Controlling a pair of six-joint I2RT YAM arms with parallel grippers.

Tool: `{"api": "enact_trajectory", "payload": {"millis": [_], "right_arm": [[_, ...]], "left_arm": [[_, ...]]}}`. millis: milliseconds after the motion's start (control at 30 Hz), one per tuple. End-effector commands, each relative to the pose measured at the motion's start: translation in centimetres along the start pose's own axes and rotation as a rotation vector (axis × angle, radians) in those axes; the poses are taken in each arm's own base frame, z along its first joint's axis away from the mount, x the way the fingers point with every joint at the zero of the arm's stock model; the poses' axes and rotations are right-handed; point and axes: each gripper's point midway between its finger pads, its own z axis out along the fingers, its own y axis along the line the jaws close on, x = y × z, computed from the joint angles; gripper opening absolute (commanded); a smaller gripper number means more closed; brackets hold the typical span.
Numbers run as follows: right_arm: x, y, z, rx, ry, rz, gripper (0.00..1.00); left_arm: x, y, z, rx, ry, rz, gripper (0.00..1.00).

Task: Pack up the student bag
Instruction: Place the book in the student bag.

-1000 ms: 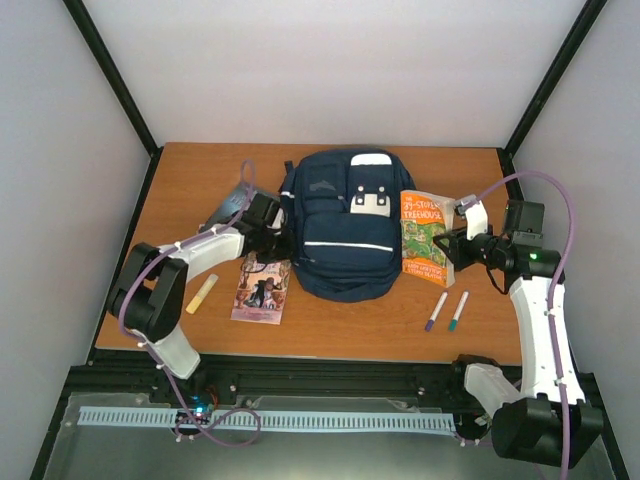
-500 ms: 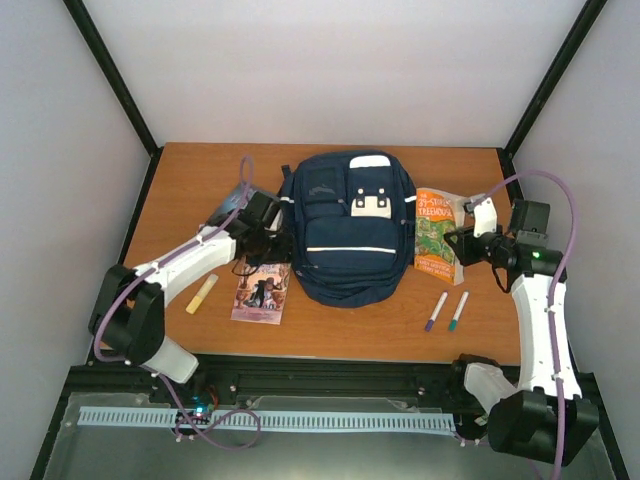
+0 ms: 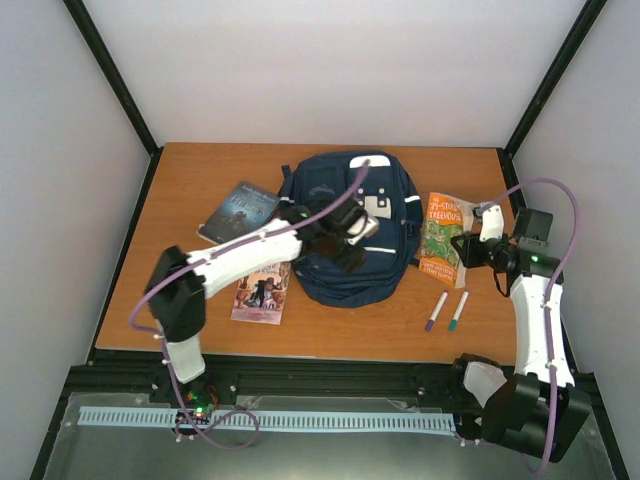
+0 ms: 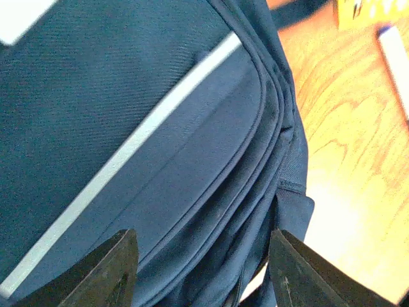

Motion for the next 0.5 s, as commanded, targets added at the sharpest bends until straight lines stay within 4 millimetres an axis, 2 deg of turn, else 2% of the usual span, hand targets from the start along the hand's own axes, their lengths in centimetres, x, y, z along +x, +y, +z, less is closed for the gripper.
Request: {"api": "enact_trajectory", "payload": {"millis": [0,133,333,467], "right_arm": [[-2.3,-0.6,-1.4,0.052,-0.107,-0.038,0.03],[-2.1,-1.3,-1.3,0.071,-0.101,-0.022,0.03],[-1.9,-1.1,-1.1,0.050,-0.093,-0.014,0.03],[-1.8,-1.2,-1.0,0.046,-0.086,-0.011,0.03]], "left_arm": [[1.3,-0.9,3.2,-0.078,0.137,0.199,0.58],[1.7,-1.7,5.5,-0.085,0.180,0.263,0.58],[1.4,-3.0,7.1,-0.042,0.191,0.273,0.61],[1.6,-3.5,7.9,-0.033,0.210,0.289,0.58]]}}
